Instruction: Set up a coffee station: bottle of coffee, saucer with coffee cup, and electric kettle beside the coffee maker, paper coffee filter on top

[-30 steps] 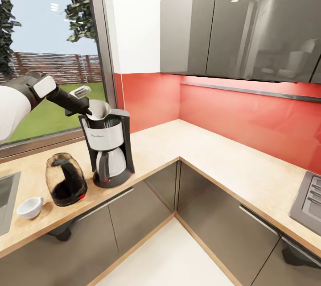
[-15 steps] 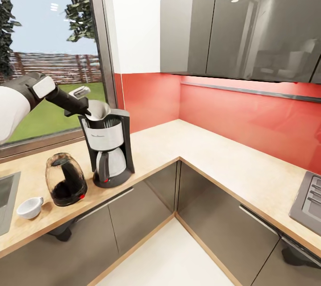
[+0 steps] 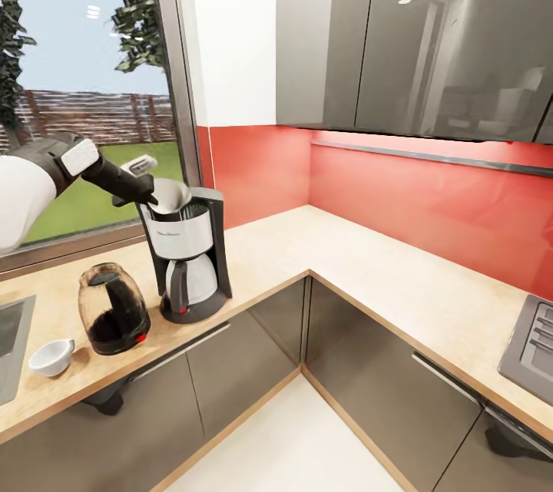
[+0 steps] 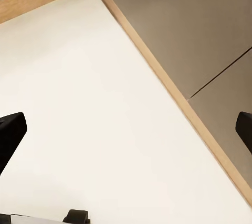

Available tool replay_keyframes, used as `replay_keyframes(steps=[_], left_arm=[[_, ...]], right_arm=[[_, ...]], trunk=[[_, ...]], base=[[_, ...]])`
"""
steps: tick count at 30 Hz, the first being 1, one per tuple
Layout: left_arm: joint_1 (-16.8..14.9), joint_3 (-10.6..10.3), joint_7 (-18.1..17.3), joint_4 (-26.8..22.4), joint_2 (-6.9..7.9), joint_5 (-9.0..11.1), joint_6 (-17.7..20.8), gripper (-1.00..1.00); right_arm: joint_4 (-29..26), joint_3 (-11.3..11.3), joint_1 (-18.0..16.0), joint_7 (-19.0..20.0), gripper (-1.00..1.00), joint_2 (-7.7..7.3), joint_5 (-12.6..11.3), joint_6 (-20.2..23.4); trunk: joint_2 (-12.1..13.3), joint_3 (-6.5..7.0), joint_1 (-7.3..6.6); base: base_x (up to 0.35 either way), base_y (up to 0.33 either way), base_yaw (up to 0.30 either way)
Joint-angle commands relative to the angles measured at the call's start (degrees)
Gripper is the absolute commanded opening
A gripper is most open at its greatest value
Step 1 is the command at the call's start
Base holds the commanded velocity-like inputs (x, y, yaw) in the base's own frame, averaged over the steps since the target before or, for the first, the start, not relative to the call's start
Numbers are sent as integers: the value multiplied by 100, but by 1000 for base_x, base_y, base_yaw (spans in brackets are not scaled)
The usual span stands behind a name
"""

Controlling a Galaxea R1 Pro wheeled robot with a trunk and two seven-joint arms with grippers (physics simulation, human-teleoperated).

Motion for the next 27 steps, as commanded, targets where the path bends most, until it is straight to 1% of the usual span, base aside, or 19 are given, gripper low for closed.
replay_keyframes(steps=[1,22,27], left_arm=[[2,43,11,14,2,-7,10,-100],[66,43,11,16,30,-8,10,-100],[67,43,12,16,34,-8,10,-100]], right_arm=[[2,-29,-5,49,100,3,3,-13],[2,-29,-5,49,100,3,3,-13],[2,-29,-5,49,100,3,3,-13]], trunk=[[-13,-13,3],[-13,-13,3],[-13,-13,3]], base=[[0,0,0],[26,0,0],[91,95,0]])
